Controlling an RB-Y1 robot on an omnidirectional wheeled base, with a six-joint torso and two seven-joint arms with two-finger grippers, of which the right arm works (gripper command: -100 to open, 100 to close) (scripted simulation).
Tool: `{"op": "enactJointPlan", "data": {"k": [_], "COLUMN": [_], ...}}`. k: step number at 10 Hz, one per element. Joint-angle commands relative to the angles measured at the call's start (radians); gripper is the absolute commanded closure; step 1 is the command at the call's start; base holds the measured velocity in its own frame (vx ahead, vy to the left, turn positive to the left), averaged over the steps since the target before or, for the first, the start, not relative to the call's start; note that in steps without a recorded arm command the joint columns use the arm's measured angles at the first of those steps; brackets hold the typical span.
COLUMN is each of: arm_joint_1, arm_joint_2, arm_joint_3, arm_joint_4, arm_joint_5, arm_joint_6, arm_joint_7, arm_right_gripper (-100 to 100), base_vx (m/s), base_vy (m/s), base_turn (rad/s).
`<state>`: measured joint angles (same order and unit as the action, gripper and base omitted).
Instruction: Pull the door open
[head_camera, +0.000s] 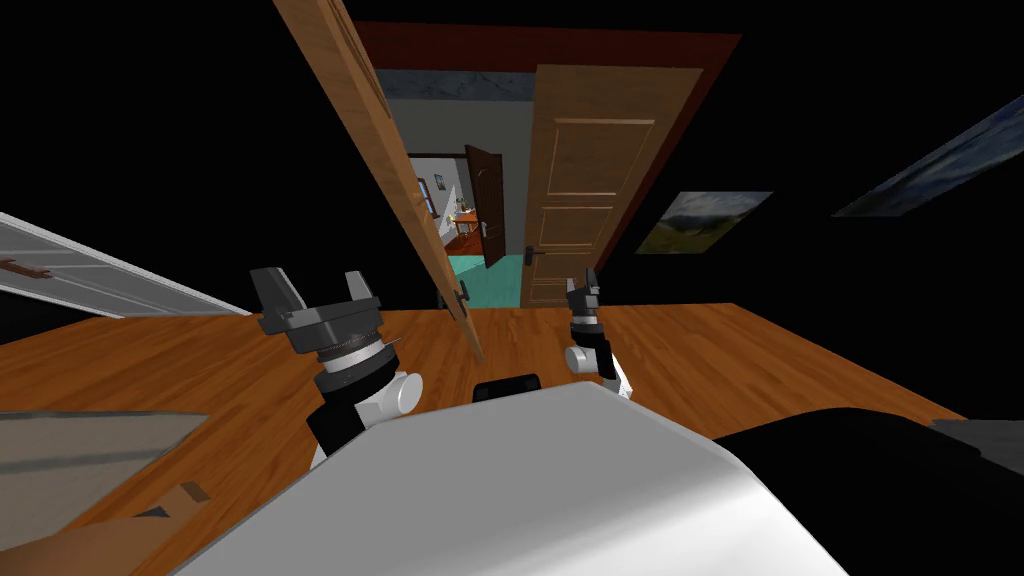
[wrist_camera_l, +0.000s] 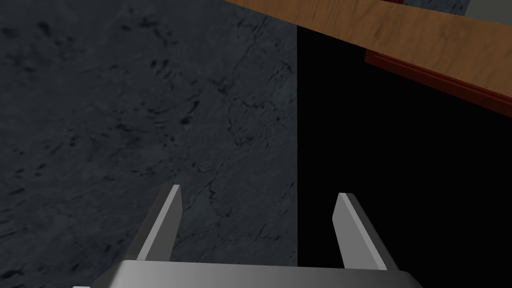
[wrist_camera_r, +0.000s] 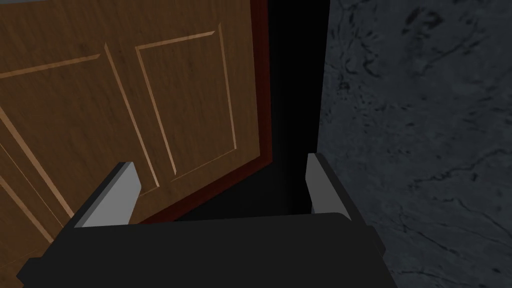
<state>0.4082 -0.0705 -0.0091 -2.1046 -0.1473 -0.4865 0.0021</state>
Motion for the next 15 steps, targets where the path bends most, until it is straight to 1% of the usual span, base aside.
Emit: {"op": "enactJointPlan", "data": {"k": [1, 2, 4, 5, 7, 8, 9, 10, 11, 13, 14, 15], "arm_joint_1": [-0.034, -0.034, -0.070, -0.070, -0.109, -0.109, -0.129, -0.151, -0.151, -0.194, -0.194, -0.217], "arm_joint_2": [-0.013, -0.013, -0.032, -0.032, -0.052, -0.052, -0.063, -0.075, -0.075, -0.098, -0.098, -0.109], "arm_joint_3": [-0.004, -0.004, -0.009, -0.009, -0.014, -0.014, -0.017, -0.019, -0.019, -0.025, -0.025, -0.028], "arm_joint_4": [0.050, 0.057, 0.119, 0.129, 0.194, 0.207, 0.250, 0.278, 0.293, 0.360, 0.381, 0.419], "arm_joint_5": [-0.023, -0.023, -0.054, -0.054, -0.088, -0.088, -0.106, -0.125, -0.125, -0.163, -0.163, -0.182], "arm_joint_6": [0.002, 0.002, -0.001, -0.001, -0.004, -0.004, -0.006, -0.007, -0.007, -0.011, -0.011, -0.012], "arm_joint_7": [0.013, 0.013, 0.026, 0.026, 0.040, 0.040, 0.048, 0.055, 0.055, 0.071, 0.071, 0.080], "arm_right_gripper": [-100, -100, -100, -100, -100, -100, -100, -100, -100, -100, -100, -100], "base_vx": [0.087, 0.049, 0.049, 0.050, 0.069, 0.056, 0.052, 0.075, 0.056, 0.061, 0.061, 0.053], "base_vy": [-0.040, -0.032, -0.022, -0.020, -0.022, -0.027, -0.022, -0.034, -0.028, -0.033, -0.033, -0.023], "base_turn": [0.109, 0.023, 0.079, 0.052, 0.101, 0.042, 0.062, 0.146, 0.048, 0.109, 0.050, 0.070]}}
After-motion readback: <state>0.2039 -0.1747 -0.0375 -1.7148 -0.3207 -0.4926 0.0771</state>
